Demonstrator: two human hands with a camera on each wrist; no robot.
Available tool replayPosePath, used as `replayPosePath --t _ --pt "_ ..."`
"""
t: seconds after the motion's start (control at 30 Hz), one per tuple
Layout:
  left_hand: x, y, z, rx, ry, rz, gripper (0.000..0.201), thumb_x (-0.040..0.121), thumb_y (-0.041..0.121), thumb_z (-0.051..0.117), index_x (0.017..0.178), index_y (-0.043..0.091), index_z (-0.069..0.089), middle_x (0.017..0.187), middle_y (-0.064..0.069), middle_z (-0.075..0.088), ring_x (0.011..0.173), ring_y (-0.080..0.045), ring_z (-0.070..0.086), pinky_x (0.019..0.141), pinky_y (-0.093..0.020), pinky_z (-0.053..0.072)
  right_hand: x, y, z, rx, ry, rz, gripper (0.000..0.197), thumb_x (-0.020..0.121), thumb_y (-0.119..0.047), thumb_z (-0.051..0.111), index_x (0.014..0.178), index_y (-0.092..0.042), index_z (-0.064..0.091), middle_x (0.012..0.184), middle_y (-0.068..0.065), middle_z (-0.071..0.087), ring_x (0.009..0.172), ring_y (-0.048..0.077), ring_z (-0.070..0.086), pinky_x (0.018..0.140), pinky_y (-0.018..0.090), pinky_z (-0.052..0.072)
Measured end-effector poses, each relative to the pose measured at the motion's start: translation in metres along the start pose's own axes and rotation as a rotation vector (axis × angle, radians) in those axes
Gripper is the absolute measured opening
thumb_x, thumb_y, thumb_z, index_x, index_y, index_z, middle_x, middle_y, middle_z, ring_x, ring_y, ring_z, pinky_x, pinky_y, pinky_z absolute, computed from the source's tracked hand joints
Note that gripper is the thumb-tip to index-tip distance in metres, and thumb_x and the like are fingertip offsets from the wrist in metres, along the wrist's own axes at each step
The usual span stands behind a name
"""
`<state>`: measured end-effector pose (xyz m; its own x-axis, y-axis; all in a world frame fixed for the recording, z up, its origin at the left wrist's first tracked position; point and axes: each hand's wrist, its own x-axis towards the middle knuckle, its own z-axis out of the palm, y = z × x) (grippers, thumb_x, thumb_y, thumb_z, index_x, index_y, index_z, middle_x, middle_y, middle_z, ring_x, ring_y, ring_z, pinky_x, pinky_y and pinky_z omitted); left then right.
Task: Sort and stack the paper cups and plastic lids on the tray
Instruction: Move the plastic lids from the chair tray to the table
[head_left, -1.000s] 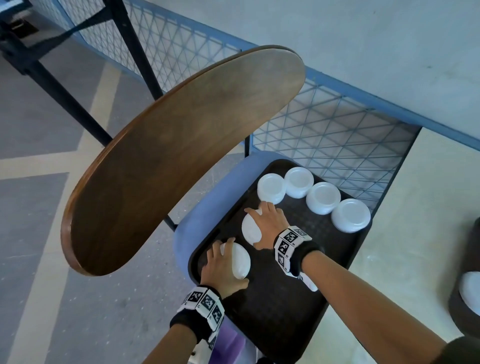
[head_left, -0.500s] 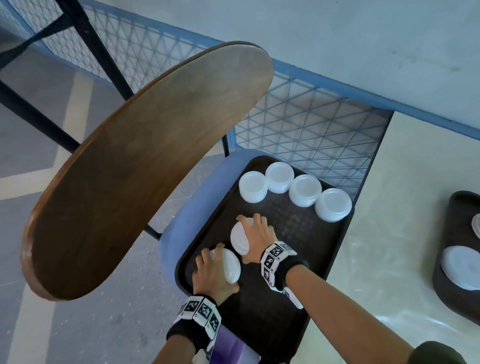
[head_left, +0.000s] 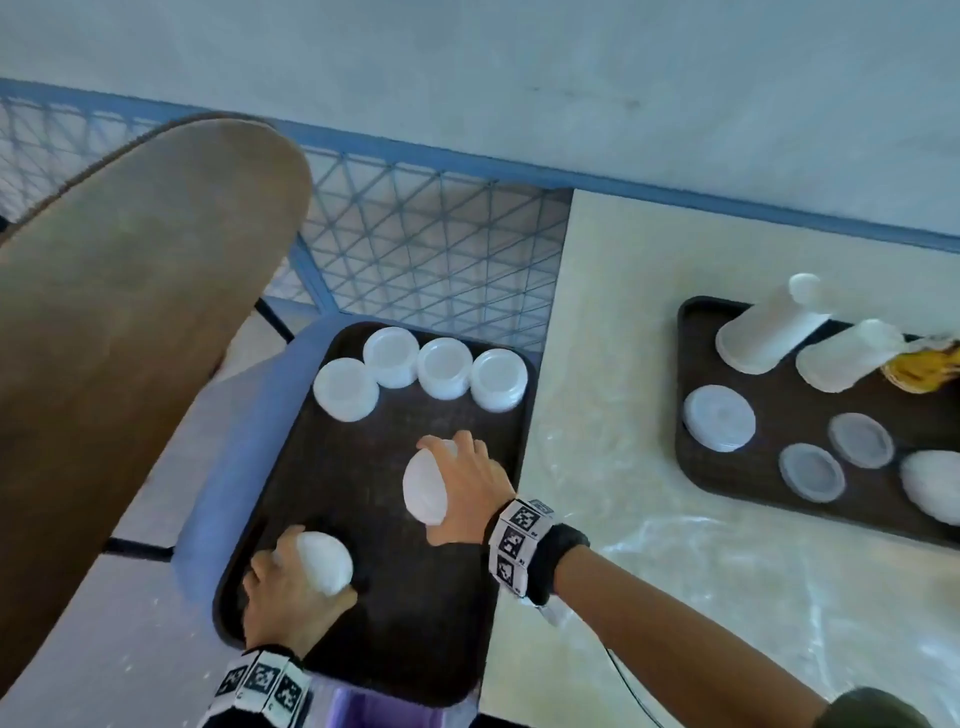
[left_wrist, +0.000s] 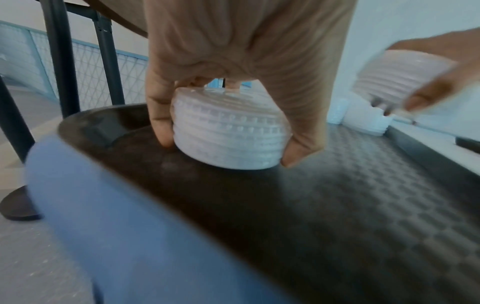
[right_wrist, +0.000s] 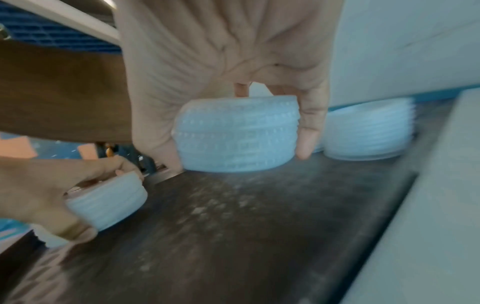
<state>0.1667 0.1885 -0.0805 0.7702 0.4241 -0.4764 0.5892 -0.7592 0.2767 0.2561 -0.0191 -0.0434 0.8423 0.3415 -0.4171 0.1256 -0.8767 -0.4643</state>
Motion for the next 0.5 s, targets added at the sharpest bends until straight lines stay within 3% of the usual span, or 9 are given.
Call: replayPosePath --t 0.1,0.2,0.33,0.5 --pt "-0.004 0.033 -0.007 -0.032 0.046 0.068 0.100 0.050 0.026 0.085 0.133 0.021 0.030 0.126 -0.024 0.038 0.115 -0.048 0.040 0.099 -0.051 0.037 -0.034 0.044 -0.018 0.061 0.079 0.075 0.096 0.060 -0.035 0.080 0.139 -0.028 0.024 0.133 0.009 0.031 0.121 0.031 0.036 0.093 0.043 0.045" --pt "-0.013 0.084 -0.003 -0.034 0.063 0.224 0.098 0.049 0.024 0.086 0.131 0.018 0.032 0.124 -0.025 0.041 0.112 -0.047 0.042 0.097 -0.051 0.039 -0.070 0.091 -0.031 0.100 0.156 0.170 0.094 0.060 -0.034 0.079 0.138 -0.027 0.026 0.131 0.008 0.032 0.119 0.030 0.038 0.091 0.041 0.047" --pt "-0.034 0.159 0.023 0.037 0.006 0.463 0.099 0.051 0.030 0.084 0.133 0.017 0.030 0.122 -0.021 0.043 0.112 -0.040 0.044 0.093 -0.048 0.043 -0.117 0.149 -0.038 0.126 0.199 0.288 0.096 0.058 -0.035 0.079 0.138 -0.027 0.026 0.127 0.007 0.033 0.116 0.027 0.039 0.086 0.038 0.048" --pt "-0.067 0.221 0.072 0.157 -0.134 0.621 0.093 0.056 0.035 0.076 0.133 0.022 0.026 0.122 -0.011 0.036 0.114 -0.035 0.039 0.085 -0.040 0.044 -0.150 0.196 -0.035 0.129 0.178 0.370 0.095 0.058 -0.035 0.079 0.137 -0.026 0.027 0.126 0.007 0.033 0.116 0.027 0.040 0.087 0.040 0.048"
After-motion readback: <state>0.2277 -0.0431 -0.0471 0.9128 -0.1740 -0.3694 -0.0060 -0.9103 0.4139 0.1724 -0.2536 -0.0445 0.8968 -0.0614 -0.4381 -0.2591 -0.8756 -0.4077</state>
